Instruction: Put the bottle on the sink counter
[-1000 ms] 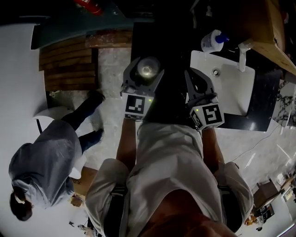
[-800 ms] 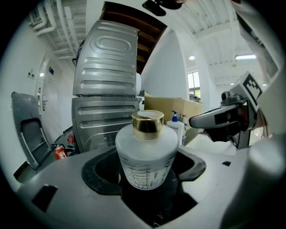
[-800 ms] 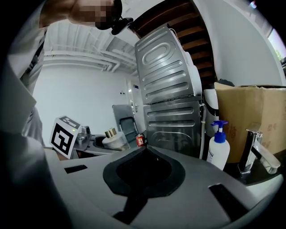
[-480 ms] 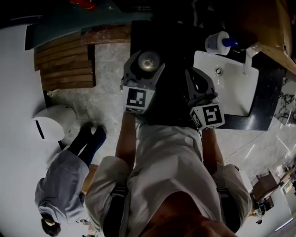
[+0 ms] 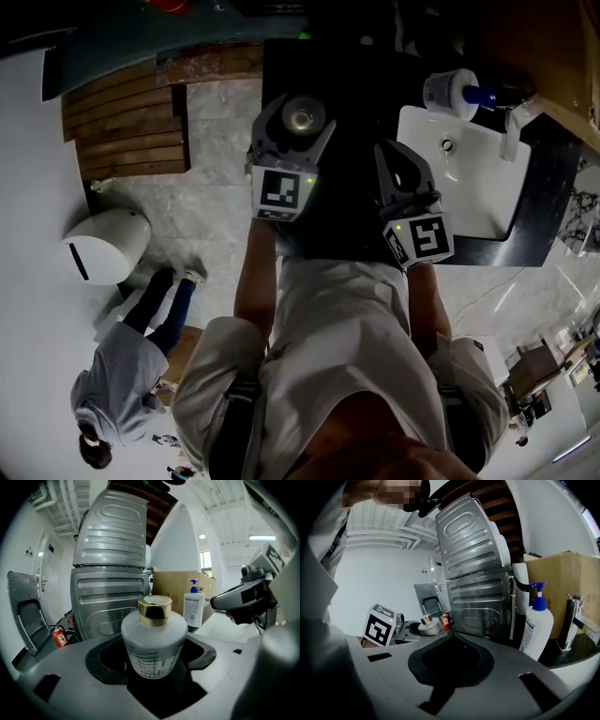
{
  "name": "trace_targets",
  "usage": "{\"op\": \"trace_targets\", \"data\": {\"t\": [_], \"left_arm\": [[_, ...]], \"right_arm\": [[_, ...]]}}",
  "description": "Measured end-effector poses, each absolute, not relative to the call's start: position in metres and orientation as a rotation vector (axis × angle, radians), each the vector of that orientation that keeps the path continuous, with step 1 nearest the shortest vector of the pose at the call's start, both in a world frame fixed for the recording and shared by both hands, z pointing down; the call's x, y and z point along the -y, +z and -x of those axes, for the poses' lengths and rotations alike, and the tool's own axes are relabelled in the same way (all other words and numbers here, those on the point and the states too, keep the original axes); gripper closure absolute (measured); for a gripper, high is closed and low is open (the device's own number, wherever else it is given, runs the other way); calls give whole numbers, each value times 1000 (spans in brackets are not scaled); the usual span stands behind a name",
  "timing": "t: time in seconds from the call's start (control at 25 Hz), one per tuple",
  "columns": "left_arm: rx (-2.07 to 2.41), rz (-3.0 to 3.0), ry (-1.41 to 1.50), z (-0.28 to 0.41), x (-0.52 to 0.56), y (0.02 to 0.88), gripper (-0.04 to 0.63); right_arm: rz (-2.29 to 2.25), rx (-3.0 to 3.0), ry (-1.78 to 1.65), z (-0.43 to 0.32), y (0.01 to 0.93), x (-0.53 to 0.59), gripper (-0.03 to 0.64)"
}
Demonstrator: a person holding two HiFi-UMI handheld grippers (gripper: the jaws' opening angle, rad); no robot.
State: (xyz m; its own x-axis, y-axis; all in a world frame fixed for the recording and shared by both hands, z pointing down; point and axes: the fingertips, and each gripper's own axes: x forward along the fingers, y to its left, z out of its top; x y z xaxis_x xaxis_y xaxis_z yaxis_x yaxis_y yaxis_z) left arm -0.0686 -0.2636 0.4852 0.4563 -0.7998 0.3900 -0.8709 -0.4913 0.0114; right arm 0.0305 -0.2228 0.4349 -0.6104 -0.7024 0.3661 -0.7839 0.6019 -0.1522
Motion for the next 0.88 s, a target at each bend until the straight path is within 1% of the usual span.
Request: {"op": "trace_targets", "data": {"t": [0.88], "left_arm": [[1439, -2426, 581, 69, 285, 530, 267]], "right_arm": [[-1163, 2536, 453, -15, 467, 239, 620]]}}
